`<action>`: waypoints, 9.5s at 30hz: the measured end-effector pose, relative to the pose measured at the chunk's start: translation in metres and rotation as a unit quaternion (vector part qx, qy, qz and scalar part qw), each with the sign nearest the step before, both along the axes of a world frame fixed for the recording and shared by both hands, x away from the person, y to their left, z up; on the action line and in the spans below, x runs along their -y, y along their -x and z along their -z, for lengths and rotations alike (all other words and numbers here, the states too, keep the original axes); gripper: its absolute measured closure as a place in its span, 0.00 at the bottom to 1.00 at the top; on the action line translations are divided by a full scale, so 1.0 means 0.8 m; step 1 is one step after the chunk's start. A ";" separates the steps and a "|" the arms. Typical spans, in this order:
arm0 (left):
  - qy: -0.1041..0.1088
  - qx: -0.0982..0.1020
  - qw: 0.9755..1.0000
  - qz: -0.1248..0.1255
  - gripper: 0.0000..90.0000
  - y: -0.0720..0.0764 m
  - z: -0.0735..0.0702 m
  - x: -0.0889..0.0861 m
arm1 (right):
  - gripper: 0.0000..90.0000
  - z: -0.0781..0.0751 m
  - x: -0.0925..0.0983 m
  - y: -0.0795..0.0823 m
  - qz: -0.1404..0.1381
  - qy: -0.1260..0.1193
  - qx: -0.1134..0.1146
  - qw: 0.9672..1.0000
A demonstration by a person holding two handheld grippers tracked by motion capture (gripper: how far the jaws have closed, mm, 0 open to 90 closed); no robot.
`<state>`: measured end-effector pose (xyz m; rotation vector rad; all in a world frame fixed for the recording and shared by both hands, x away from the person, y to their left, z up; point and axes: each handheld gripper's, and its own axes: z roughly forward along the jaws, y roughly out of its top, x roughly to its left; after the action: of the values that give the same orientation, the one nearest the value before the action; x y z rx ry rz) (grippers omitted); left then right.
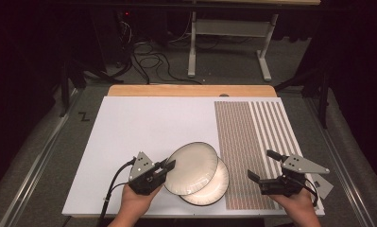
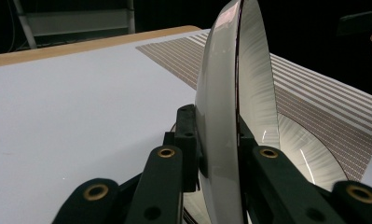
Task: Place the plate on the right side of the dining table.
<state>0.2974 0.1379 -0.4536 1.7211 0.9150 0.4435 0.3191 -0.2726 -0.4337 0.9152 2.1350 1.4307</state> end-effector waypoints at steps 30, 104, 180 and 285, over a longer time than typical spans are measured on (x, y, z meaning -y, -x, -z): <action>-0.005 0.002 1.000 0.008 0.88 -0.001 0.001 -0.003 | 0.19 0.029 -0.109 -0.018 -0.065 0.047 -0.041 0.996; 0.038 0.020 0.999 0.022 0.86 -0.009 -0.030 0.004 | 0.92 0.001 -0.102 -0.038 -0.081 -0.057 -0.099 0.990; -0.055 -0.061 0.993 0.088 0.80 -0.158 -0.020 0.249 | 0.93 0.002 0.116 -0.082 0.093 -0.058 -0.062 0.992; -0.061 -0.001 0.994 -0.094 0.00 -0.013 0.025 -0.111 | 0.90 0.052 0.135 -0.117 0.161 -0.025 -0.133 0.978</action>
<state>0.3077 0.2264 -0.4739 1.7518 1.0760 0.6338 0.4123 -0.3807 -0.4755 1.4685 2.0154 1.2608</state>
